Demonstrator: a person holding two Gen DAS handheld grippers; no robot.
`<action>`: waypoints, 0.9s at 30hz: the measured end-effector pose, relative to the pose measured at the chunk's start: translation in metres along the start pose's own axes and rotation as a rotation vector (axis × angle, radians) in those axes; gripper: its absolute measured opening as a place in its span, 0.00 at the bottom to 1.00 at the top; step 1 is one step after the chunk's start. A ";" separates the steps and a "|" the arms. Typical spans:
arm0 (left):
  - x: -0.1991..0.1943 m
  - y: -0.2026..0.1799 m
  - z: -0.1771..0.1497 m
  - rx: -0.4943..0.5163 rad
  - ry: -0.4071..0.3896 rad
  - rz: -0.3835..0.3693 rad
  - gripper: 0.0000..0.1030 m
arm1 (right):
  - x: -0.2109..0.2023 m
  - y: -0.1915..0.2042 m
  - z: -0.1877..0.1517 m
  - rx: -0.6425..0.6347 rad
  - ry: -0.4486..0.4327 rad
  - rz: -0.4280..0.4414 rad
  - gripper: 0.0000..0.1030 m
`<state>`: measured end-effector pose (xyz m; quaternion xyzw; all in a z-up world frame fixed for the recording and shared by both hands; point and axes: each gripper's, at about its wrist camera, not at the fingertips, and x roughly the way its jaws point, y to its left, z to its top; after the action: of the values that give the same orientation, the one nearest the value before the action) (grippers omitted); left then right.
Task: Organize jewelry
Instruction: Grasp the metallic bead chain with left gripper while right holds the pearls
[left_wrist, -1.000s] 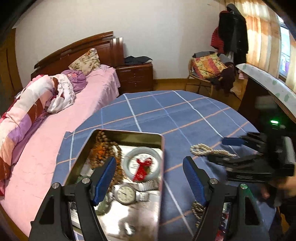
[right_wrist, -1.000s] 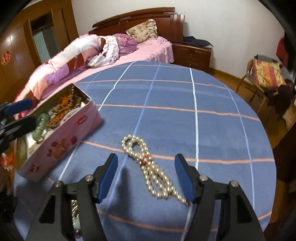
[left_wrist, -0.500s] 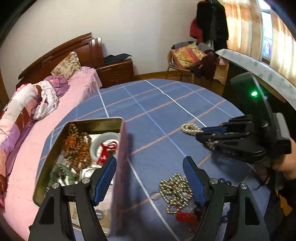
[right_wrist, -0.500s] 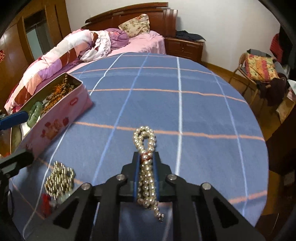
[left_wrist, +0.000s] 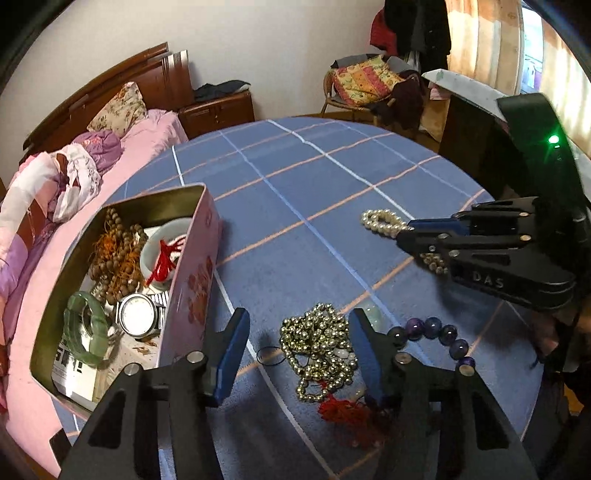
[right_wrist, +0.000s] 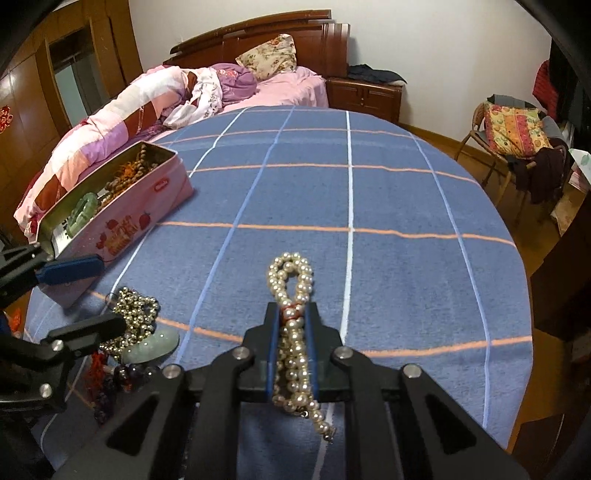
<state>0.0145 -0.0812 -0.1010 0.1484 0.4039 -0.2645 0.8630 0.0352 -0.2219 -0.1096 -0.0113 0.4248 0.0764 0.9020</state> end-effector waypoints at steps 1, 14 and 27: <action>0.003 0.001 0.000 -0.007 0.011 -0.008 0.48 | 0.000 0.000 0.000 0.001 -0.001 0.001 0.16; 0.016 0.008 -0.003 -0.067 0.053 -0.070 0.14 | -0.001 0.006 -0.003 -0.015 -0.001 0.009 0.16; 0.011 0.009 -0.001 -0.066 0.037 -0.064 0.09 | -0.001 0.006 -0.003 -0.016 -0.002 0.008 0.16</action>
<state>0.0247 -0.0773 -0.1101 0.1117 0.4328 -0.2759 0.8509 0.0312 -0.2162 -0.1106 -0.0170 0.4232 0.0835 0.9020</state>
